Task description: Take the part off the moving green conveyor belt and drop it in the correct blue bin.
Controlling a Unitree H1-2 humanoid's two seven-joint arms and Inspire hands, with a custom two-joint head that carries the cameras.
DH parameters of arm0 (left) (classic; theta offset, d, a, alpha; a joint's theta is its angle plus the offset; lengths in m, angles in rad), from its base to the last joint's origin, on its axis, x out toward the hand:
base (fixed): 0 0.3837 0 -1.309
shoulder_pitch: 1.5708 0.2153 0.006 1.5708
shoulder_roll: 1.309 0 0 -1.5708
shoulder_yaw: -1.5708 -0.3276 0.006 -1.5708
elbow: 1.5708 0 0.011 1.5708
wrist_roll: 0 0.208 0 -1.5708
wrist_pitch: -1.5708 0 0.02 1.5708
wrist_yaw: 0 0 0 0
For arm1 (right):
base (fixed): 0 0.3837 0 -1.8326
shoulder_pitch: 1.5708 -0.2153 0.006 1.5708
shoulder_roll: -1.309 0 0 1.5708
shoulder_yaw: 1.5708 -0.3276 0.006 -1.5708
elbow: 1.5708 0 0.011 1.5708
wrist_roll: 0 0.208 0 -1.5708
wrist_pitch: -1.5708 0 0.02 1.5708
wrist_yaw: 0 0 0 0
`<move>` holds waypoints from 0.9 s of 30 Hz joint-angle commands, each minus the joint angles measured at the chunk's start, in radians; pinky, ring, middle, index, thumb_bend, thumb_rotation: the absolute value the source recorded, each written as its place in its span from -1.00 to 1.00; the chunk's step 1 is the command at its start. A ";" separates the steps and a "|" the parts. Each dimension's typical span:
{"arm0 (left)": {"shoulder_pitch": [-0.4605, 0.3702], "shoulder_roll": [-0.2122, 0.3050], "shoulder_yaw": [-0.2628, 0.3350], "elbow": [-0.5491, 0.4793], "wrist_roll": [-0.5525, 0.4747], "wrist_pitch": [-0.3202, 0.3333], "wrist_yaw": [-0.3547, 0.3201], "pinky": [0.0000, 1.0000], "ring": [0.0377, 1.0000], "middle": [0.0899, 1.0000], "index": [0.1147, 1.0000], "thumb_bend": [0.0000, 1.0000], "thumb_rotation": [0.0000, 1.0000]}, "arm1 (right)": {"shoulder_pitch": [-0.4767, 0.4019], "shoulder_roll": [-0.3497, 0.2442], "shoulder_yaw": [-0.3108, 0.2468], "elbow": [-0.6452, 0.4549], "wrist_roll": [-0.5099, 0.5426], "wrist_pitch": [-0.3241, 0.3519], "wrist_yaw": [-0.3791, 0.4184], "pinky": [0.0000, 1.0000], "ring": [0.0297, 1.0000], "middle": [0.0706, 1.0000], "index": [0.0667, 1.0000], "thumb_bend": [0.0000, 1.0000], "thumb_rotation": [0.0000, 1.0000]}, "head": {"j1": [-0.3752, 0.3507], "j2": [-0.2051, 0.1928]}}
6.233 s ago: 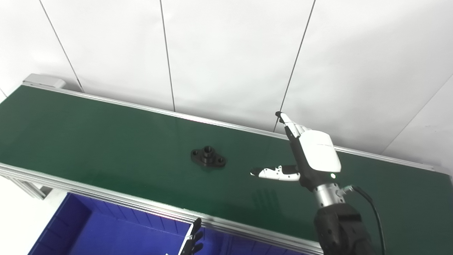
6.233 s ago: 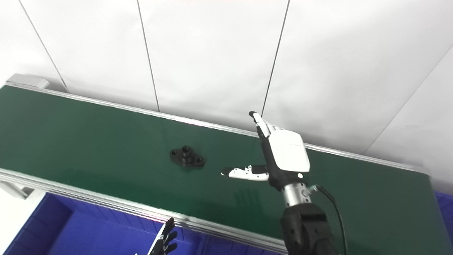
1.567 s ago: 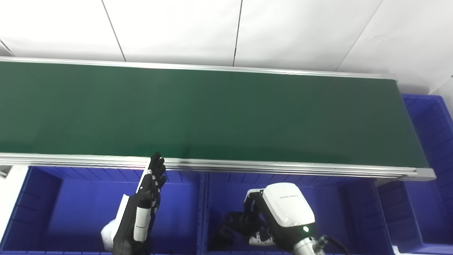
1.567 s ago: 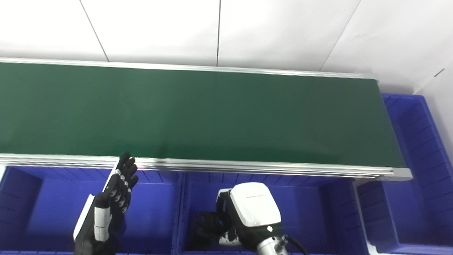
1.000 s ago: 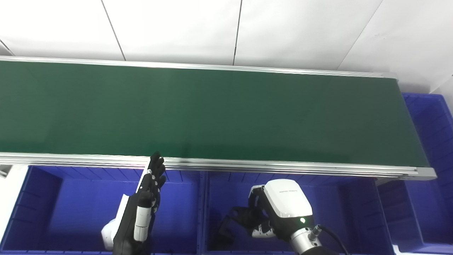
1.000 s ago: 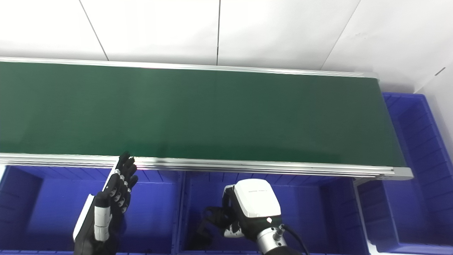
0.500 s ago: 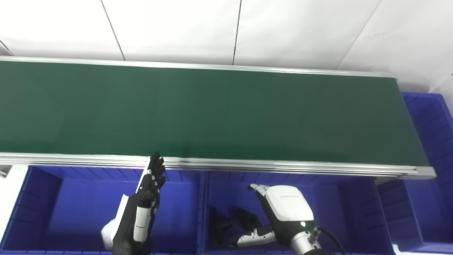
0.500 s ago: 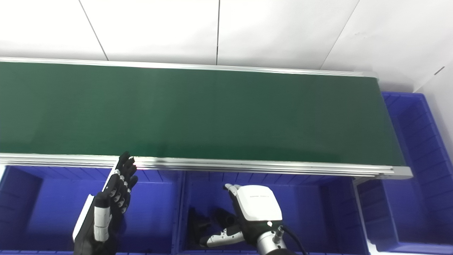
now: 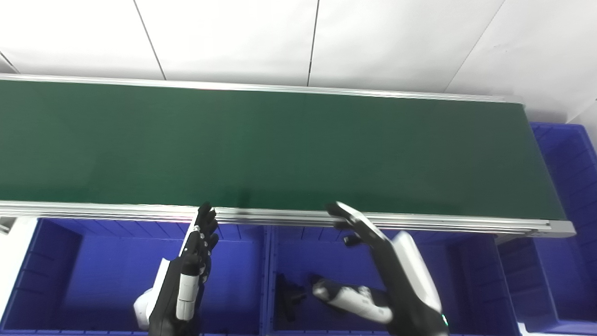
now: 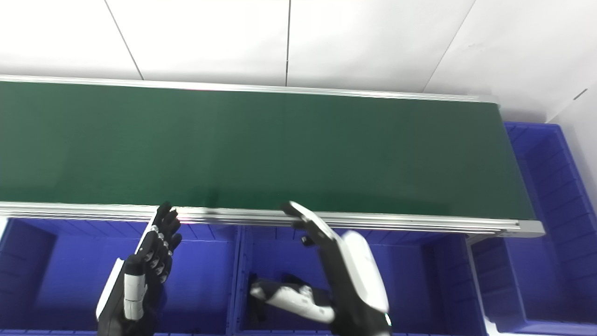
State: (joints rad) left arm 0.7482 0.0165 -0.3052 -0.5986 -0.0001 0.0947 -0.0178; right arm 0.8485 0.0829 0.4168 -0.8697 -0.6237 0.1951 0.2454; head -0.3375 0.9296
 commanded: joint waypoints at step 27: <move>0.004 -0.015 -0.010 0.011 0.025 -0.059 0.001 1.00 1.00 1.00 1.00 0.58 1.00 | -0.058 0.084 -0.014 0.556 0.315 -0.533 -0.469 1.00 0.96 1.00 1.00 0.50 1.00 | 0.034 -0.018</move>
